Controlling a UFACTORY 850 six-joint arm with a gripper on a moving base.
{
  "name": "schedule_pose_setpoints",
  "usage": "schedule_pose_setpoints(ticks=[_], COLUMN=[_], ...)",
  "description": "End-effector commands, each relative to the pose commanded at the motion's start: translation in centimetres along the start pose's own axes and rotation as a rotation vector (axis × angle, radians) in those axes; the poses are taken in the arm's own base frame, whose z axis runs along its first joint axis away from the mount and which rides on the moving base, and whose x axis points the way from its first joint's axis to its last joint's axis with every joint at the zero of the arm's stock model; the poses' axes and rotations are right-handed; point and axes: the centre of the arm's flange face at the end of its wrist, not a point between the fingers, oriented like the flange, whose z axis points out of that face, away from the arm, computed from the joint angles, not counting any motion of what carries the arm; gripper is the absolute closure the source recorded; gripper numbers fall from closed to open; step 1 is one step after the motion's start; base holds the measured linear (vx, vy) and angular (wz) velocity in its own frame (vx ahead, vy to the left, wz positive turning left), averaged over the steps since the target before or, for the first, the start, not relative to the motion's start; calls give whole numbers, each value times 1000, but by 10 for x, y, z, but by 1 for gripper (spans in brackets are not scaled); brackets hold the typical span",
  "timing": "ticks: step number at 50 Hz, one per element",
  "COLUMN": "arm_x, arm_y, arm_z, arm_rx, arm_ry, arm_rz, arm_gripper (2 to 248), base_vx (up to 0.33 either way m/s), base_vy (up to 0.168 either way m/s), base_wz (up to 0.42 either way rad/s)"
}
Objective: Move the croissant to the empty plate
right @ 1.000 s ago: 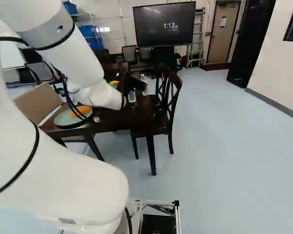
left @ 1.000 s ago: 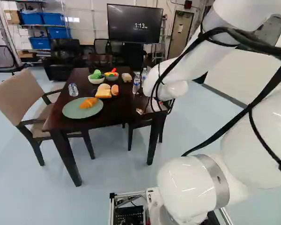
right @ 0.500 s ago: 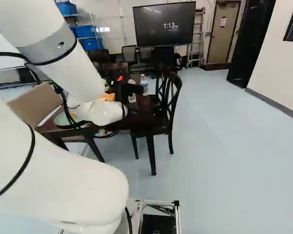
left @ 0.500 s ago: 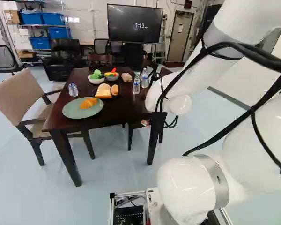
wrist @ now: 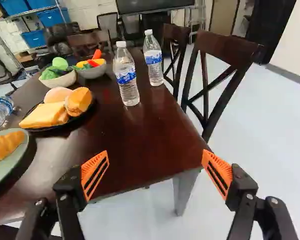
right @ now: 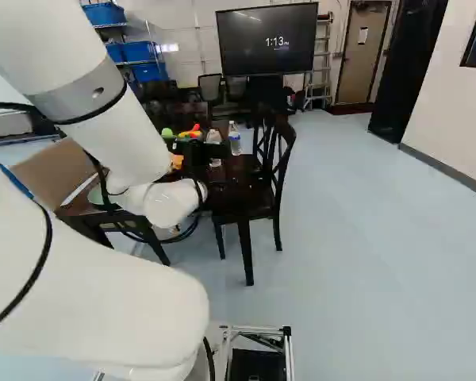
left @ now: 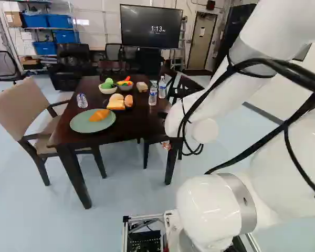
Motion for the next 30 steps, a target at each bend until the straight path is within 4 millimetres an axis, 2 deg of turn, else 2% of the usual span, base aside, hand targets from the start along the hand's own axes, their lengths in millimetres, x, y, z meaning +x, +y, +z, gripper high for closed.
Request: schedule_pose_setpoints(ticks=[30], arm_x=[-16], arm_y=[3], arm_z=[-12], arm_rx=[9], arm_ry=[59], arm_rz=[-68], arm_gripper=[3], base_vx=[0], base_vy=[0], base_wz=[0])
